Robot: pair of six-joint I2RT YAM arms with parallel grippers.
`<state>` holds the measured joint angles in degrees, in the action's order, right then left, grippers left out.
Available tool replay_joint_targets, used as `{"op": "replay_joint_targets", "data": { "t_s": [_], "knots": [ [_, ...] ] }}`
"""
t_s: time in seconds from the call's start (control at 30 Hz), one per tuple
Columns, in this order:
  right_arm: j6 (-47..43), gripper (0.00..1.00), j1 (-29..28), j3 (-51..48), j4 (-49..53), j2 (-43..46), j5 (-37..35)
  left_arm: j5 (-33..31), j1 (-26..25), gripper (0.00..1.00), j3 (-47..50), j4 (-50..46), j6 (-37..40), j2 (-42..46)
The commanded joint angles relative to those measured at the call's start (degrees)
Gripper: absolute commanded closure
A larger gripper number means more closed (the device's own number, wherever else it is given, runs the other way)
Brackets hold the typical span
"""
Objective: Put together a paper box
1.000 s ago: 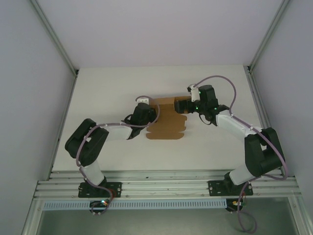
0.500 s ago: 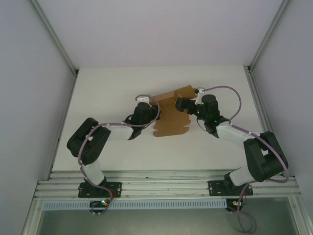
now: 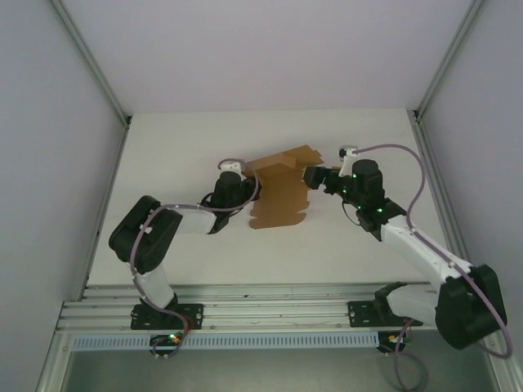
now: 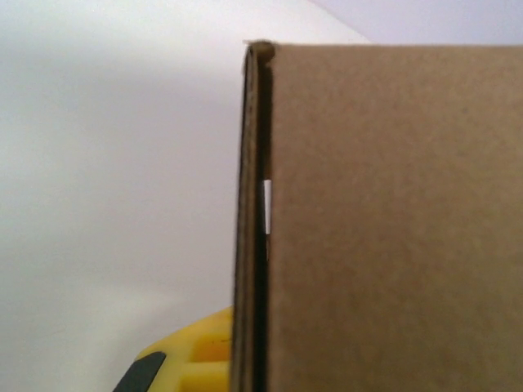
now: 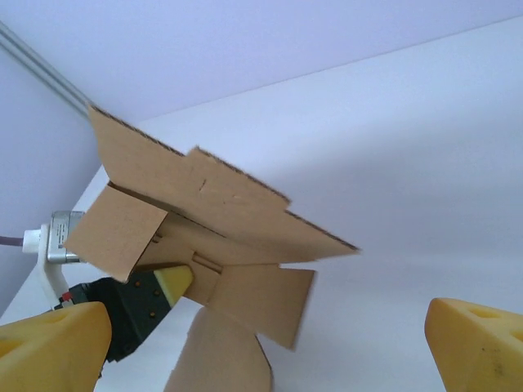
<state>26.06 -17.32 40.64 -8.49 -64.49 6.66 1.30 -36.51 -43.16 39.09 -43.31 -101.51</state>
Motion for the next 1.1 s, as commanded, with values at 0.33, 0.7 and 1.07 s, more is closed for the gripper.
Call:
{"op": "replay_joint_targets", "data": {
  "t_s": [0.33, 0.7, 1.07],
  "knots": [
    [-0.94, 0.00, 6.59, -5.56, 12.10, 3.14, -3.06, 4.16, 0.16, 1.00, -0.30, -0.20, 2.23, 2.95],
    [-2.51, 0.00, 6.60, -1.85, 2.24, -6.55, 3.76, 5.46, -0.43, 1.00, -1.30, -0.77, 3.26, 2.66],
    [-2.52, 0.00, 4.86, 0.54, -1.84, -10.95, 12.30, 5.23, -1.15, 1.00, -3.26, -2.07, 3.88, 1.50]
  ]
}}
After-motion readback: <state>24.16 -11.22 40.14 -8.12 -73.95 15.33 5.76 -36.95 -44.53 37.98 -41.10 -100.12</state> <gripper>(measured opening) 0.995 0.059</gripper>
